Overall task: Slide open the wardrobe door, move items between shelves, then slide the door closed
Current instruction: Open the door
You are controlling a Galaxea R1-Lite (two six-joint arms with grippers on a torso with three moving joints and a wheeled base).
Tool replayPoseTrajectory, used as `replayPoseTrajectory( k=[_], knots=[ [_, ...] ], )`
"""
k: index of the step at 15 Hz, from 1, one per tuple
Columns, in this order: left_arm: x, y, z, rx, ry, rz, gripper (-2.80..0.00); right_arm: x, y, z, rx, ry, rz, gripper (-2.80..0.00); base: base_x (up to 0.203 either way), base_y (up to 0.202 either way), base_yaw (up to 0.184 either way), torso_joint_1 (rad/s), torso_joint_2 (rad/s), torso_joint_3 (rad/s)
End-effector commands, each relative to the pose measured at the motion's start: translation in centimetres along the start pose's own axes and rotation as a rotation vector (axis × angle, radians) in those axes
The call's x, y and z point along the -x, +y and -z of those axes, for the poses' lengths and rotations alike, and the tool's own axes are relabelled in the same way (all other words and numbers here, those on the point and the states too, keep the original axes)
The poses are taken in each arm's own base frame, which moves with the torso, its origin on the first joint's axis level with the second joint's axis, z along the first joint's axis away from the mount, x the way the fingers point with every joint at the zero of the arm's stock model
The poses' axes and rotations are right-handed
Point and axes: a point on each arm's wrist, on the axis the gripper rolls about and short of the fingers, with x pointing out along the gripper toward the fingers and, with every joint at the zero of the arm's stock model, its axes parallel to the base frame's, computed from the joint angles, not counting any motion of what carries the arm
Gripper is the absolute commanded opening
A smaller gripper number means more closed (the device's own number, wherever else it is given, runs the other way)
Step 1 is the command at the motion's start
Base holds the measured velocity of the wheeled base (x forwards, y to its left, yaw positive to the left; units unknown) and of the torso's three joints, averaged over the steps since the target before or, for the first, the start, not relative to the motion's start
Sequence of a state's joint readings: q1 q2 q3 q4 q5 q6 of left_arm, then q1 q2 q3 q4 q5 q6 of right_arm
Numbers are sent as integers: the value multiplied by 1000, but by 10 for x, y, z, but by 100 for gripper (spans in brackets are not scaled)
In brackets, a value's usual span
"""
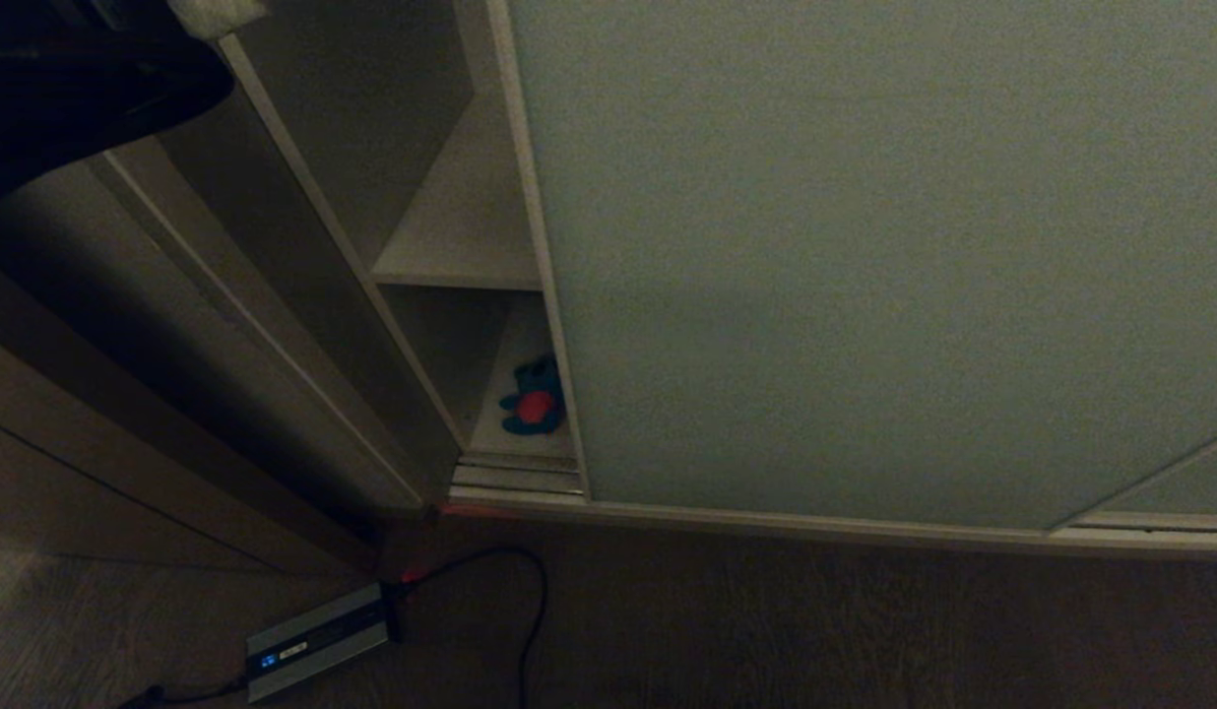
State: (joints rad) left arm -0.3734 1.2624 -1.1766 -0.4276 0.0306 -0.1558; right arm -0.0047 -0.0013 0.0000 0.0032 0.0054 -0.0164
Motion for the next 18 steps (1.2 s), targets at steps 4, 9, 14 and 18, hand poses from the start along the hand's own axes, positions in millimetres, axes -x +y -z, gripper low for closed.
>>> replayPoseTrajectory(
  k=[4, 9, 14, 18],
  knots=[
    [53, -2, -8, 51, 73, 19, -280, 0, 0, 1, 0, 3, -1, -280, 0, 0, 0, 0, 0, 0],
    [123, 14, -4, 4, 228, -183, -280, 0, 0, 1, 0, 3, -1, -280, 0, 0, 0, 0, 0, 0],
    [231, 15, 69, -42, 419, -258, -280, 0, 0, 1, 0, 3, -1, -280, 0, 0, 0, 0, 0, 0],
    [286, 20, 149, -139, 527, -290, -280, 0, 0, 1, 0, 3, -1, -280, 0, 0, 0, 0, 0, 0]
  ],
)
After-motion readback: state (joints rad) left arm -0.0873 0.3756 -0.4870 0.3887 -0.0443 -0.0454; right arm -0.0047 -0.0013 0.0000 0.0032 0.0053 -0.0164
